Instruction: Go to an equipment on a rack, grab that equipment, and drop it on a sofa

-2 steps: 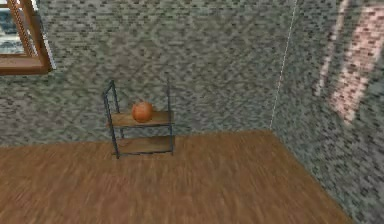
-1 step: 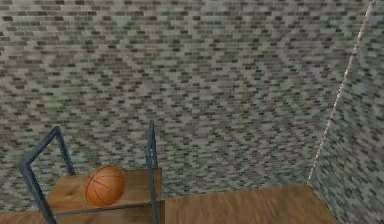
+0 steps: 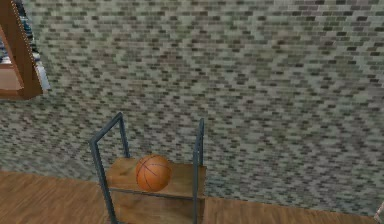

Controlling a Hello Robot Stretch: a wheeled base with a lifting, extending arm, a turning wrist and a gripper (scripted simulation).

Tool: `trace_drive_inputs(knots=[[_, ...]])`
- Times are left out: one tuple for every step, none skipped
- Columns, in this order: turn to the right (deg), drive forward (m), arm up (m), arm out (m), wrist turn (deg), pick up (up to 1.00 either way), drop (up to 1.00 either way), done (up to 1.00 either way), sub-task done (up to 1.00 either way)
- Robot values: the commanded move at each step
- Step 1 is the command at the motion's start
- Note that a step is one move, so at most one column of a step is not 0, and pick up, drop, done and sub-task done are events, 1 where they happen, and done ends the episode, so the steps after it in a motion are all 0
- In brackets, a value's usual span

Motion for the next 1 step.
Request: trace_drive_inputs(knots=[[0.0,0.05,0.0,0.0,0.0,0.0,0.0,0.0,0.0]])
